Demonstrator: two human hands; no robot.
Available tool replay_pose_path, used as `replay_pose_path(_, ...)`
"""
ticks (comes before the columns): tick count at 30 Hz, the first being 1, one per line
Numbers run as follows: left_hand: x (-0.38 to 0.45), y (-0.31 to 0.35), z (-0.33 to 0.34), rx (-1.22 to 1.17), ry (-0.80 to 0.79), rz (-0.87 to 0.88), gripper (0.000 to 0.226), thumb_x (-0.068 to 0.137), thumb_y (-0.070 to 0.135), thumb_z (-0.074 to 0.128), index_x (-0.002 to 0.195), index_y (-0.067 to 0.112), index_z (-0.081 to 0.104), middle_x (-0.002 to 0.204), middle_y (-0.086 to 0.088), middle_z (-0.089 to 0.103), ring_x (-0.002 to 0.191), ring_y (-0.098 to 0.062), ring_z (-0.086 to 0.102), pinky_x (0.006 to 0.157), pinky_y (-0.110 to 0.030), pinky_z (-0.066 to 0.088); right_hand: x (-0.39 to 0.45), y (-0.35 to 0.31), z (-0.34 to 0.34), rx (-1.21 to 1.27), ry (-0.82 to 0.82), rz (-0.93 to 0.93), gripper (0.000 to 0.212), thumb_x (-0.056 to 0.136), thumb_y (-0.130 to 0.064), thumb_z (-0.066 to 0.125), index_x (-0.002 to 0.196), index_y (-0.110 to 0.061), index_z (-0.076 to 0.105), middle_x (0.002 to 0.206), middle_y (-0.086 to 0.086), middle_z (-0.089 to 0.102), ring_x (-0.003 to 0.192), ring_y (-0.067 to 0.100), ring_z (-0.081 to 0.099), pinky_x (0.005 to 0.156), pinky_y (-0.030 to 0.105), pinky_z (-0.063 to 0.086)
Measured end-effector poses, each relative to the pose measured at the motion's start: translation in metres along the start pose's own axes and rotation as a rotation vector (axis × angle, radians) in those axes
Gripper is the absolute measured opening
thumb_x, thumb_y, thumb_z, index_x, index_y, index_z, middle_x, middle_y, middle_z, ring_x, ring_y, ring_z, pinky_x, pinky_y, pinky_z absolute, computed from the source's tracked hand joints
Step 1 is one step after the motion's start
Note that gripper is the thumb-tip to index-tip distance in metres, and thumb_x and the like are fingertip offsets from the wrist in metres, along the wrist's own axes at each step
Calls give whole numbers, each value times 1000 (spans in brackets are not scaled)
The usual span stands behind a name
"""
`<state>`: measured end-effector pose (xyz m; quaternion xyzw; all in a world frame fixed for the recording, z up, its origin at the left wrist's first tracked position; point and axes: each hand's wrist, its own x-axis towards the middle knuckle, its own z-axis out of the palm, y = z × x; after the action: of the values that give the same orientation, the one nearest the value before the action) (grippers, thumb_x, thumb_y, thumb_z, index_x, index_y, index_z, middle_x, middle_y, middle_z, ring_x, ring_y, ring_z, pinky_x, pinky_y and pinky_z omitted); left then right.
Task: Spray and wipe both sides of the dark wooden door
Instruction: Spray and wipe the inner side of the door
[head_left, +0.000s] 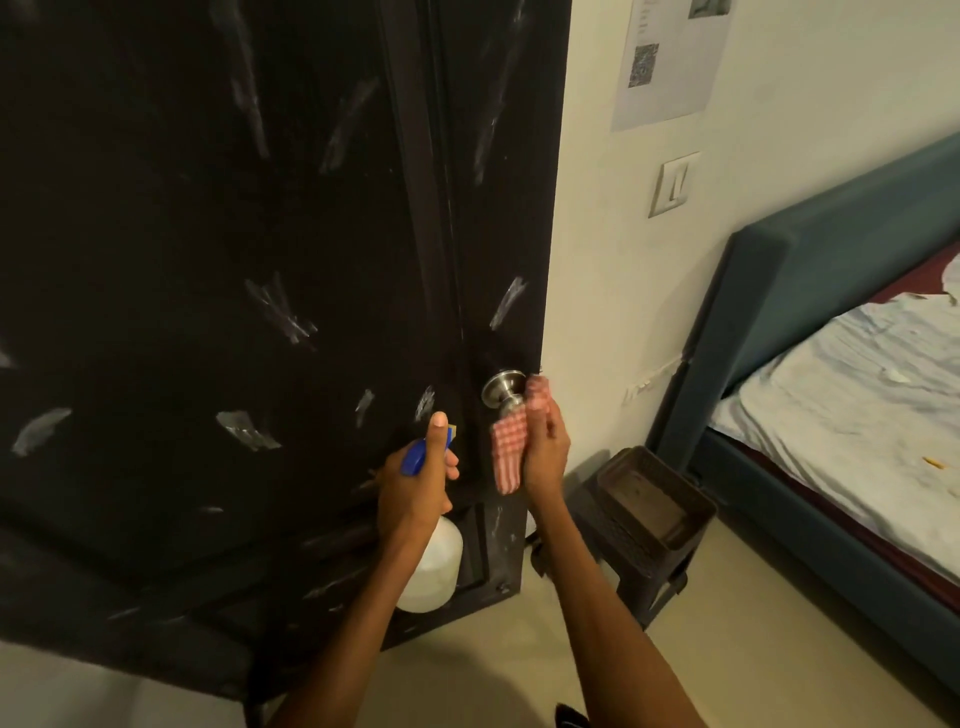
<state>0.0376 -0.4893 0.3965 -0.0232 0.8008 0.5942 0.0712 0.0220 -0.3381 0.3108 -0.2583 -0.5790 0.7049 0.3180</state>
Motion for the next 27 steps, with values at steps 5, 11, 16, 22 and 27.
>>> replay_pose_path(5, 2, 3, 2, -1, 9, -26, 60, 93, 62, 45, 87, 7, 68, 81, -5, 72, 57, -12, 60, 43, -14, 43, 28, 15, -36, -493, -387, -291, 59, 100, -45, 53, 147, -57, 21, 151, -5, 45, 129, 14, 50, 108, 34, 41)
replay_pose_path(11, 1, 2, 10, -39, -8, -46, 63, 86, 68, 47, 84, 8, 68, 78, -4, 71, 58, -13, 62, 47, -19, 48, 65, -14, -66, -822, -611, -443, 46, 104, -30, 50, 148, -28, 40, 142, 1, 56, 117, 8, 51, 108, 39, 45)
replay_pose_path(16, 2, 7, 16, -63, -13, -58, 63, 85, 69, 48, 82, 8, 67, 77, -5, 71, 55, -13, 60, 45, -19, 47, 63, -10, -65, -766, -547, -409, 40, 104, -36, 47, 144, -29, 46, 138, -1, 60, 114, 11, 57, 106, 41, 48)
replay_pose_path(22, 8, 9, 21, -31, 27, -21, 58, 92, 64, 46, 85, 12, 69, 79, -5, 71, 58, -14, 62, 43, -17, 46, 37, 8, -45, -782, -406, -630, 46, 104, -32, 50, 149, -29, 41, 150, -2, 48, 131, 17, 49, 107, 32, 44)
replay_pose_path(27, 8, 10, 31, -38, 43, -31, 63, 90, 67, 47, 85, 9, 69, 80, -7, 73, 57, -15, 62, 44, -18, 46, 43, 11, -48, -912, -434, -727, 54, 99, -33, 58, 150, -24, 42, 152, 5, 43, 133, 25, 47, 107, 34, 46)
